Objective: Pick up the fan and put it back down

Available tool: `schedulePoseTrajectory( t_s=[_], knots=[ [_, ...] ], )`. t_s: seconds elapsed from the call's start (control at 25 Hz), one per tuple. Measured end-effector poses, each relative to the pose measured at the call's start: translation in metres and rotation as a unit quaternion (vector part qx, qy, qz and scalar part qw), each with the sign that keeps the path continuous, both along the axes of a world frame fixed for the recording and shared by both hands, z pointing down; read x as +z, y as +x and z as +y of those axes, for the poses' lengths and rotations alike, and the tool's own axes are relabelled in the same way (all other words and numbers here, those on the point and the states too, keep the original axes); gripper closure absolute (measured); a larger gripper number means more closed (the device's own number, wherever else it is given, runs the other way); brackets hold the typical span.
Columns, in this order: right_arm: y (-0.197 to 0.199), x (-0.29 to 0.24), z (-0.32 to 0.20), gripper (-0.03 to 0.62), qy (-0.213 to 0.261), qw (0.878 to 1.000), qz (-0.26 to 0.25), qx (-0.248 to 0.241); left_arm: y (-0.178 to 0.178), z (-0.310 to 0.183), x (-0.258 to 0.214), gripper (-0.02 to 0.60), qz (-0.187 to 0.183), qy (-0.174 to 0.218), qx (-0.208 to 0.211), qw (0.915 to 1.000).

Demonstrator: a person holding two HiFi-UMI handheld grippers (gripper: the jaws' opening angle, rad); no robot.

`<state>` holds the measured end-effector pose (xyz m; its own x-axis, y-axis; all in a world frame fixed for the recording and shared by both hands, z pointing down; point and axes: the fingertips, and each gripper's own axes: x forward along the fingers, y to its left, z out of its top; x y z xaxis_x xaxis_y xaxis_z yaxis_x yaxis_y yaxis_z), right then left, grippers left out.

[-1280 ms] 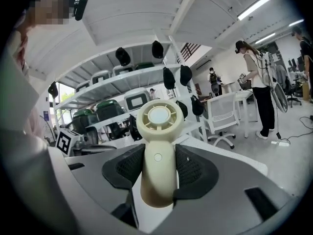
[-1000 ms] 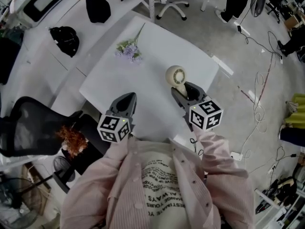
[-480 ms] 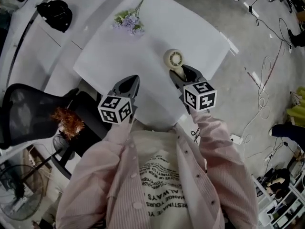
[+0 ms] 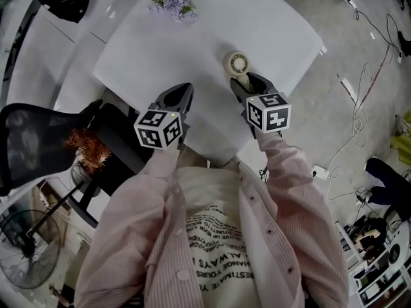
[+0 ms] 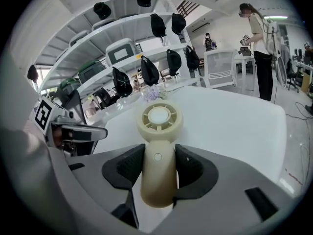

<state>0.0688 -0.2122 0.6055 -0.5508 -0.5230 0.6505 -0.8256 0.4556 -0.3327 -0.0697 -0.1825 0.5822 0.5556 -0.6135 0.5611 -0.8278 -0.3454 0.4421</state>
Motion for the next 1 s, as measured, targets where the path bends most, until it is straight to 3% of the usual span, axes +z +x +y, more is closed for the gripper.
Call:
schedulePoseTrajectory(
  t_s=[0.6, 1.0],
  knots=[
    [-0.005, 0.044, 0.019, 0.408, -0.040, 0.996, 0.069, -0.026, -0.003, 0.008, 0.024, 0.580, -0.002, -0.028, -0.002, 0.9996],
    [-0.004, 0.049, 0.023, 0.408, -0.037, 0.994, 0.099, -0.035, -0.006, 0.010, 0.023, 0.580, -0.004, -0.029, -0.008, 0.9996]
  ],
)
